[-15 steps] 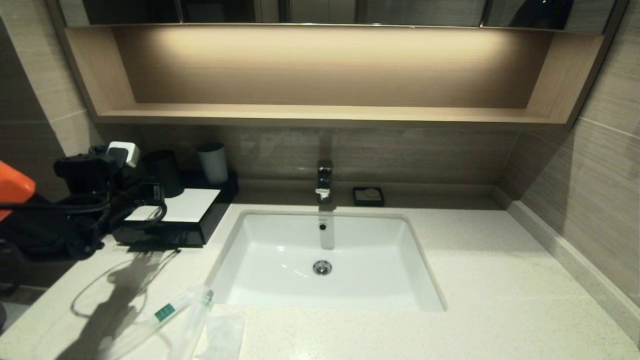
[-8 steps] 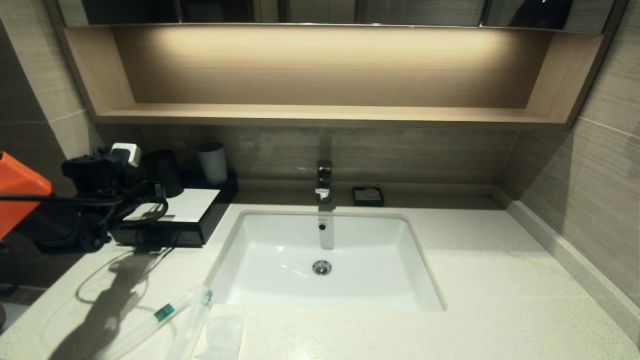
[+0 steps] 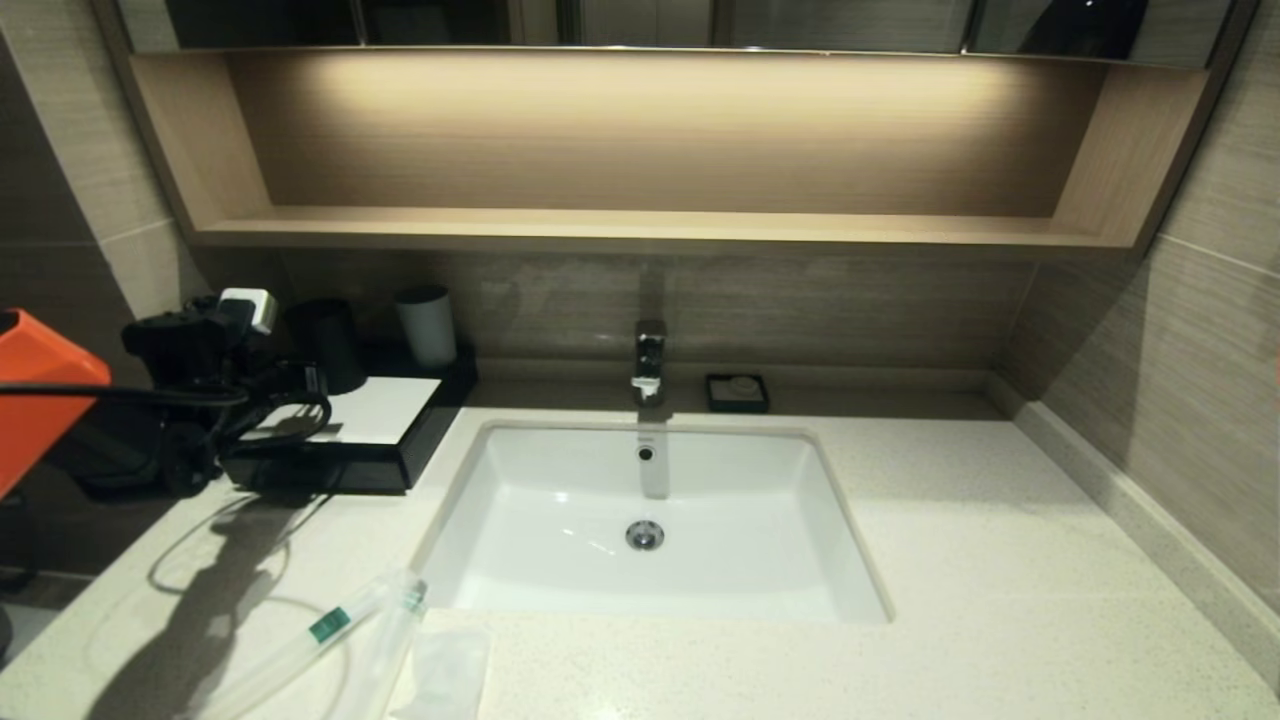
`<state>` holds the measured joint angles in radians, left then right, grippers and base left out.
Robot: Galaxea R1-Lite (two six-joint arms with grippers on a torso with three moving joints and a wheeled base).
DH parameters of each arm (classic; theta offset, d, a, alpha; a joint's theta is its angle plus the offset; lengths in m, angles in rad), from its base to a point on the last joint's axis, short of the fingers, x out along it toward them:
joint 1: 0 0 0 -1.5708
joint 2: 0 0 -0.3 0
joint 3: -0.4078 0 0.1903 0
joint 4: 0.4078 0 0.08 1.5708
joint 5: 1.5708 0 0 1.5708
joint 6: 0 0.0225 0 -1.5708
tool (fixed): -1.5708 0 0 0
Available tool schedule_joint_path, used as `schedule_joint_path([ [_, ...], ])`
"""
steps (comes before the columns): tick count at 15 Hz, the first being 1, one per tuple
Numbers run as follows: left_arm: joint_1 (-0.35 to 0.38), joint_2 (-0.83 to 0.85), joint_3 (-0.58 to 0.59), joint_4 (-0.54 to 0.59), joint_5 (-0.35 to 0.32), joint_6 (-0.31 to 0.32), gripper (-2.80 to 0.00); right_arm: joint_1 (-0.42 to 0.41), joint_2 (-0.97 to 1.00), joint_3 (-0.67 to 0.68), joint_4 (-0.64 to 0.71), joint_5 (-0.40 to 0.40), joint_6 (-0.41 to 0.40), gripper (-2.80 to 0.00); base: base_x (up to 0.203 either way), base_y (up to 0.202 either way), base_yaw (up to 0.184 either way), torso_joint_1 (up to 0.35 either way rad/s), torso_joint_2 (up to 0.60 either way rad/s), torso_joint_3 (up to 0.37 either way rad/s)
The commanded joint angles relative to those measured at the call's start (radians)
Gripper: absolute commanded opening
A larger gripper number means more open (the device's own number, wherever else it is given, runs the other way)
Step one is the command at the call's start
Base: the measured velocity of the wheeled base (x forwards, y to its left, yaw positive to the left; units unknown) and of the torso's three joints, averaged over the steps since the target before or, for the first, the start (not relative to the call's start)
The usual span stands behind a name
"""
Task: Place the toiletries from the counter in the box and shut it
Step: Place the cup on the storage box
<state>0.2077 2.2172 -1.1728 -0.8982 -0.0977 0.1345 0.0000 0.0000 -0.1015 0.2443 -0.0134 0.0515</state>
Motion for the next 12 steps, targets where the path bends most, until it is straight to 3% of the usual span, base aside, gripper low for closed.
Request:
schedule_joint_path([
  [1,-0.001,0.010,-0.005,-0.005,-0.005,0.002,-2.80,0.000,0.002,0.000,0.001,0.000,0.001,-2.80,0.000,0.000,0.000,0.000,0.00,0.000],
  [12,0.005,0.064,-0.115,0.047,-0.025,-0.017,-2.80,0.000,0.002,-0.001,0.001,0.001,0.001,-2.80,0.000,0.000,0.000,0.000,0.00,0.000],
])
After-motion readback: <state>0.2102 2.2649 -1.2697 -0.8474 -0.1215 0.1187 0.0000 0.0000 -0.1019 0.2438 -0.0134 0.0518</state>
